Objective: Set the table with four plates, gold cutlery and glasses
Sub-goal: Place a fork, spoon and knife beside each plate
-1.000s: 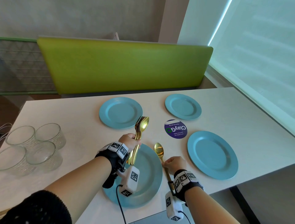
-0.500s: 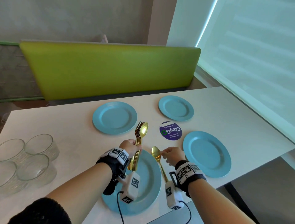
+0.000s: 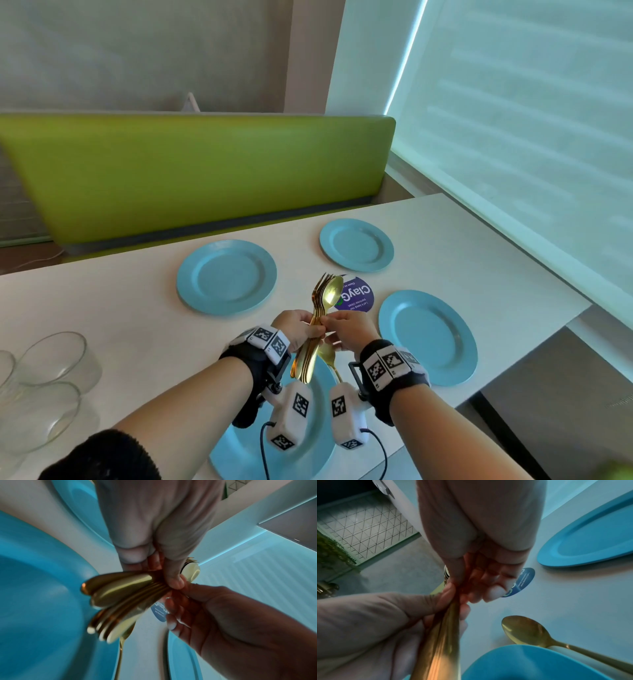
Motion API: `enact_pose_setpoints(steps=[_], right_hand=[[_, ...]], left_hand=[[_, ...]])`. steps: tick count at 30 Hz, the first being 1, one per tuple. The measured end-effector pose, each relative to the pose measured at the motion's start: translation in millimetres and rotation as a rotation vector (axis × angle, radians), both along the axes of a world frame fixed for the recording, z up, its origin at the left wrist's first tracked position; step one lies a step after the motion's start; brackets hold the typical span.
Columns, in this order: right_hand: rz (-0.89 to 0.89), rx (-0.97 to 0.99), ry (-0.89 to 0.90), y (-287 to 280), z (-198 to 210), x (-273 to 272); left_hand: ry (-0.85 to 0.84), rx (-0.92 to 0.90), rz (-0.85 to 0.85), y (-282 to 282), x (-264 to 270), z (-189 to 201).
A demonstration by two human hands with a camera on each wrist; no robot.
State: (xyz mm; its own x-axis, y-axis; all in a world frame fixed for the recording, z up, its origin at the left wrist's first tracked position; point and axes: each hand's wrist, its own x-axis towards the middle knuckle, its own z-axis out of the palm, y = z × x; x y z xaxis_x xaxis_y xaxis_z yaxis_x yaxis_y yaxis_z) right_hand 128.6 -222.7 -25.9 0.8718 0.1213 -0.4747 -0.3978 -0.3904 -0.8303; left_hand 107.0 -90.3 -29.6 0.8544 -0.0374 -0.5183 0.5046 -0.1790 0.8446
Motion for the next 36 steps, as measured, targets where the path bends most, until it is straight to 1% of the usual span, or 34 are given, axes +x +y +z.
enact_pose_setpoints(steps=[3,6,10,14,16,17,21,23,25,29,36], right_hand=[[-0.043,0.032,-0.009,-9.4,3.7,7.2],[-0.064,0.007,-0.026,-21.5,5.0,19.6],[-0.071,-0.118,-0.052,-55.3,3.3,48.0],[-0.044,-0.27,-0.053,-109.9,5.6,83.4],[-0.048,-0.381,-0.07,-143.0,8.4,102.5],[-0.042,-0.469,-0.08,-160.6,9.3,112.8],[0.119,-0.923,-0.072,-222.0,6.7,144.2],[0.168,-1.069,-0.072,-243.8,3.1,152.4],[0.215,-1.165,-0.067,-260.7,-3.6,158.1],[0.266,-1.233,-0.015,-280.5,-22.6,163.7],[0.28,-1.229,0.036,-292.9,-44.6,166.8]], left_hand=[[-0.009,-0.008,-0.013,-8.5,9.9,0.8],[-0.011,-0.025,-0.001,-17.9,21.0,3.1],[0.004,-0.055,0.064,-33.2,42.2,7.3],[0.027,-0.022,0.119,-48.1,67.7,11.0],[0.038,-0.002,0.139,-54.2,81.4,11.2],[0.039,0.005,0.15,-56.7,88.3,10.6],[0.035,0.061,0.195,-62.9,109.8,5.5],[0.035,0.099,0.222,-65.9,116.7,4.1],[0.043,0.129,0.243,-68.6,120.6,2.2],[0.046,0.166,0.262,-71.5,122.2,0.2],[0.034,0.304,0.252,-66.9,118.4,0.6]])
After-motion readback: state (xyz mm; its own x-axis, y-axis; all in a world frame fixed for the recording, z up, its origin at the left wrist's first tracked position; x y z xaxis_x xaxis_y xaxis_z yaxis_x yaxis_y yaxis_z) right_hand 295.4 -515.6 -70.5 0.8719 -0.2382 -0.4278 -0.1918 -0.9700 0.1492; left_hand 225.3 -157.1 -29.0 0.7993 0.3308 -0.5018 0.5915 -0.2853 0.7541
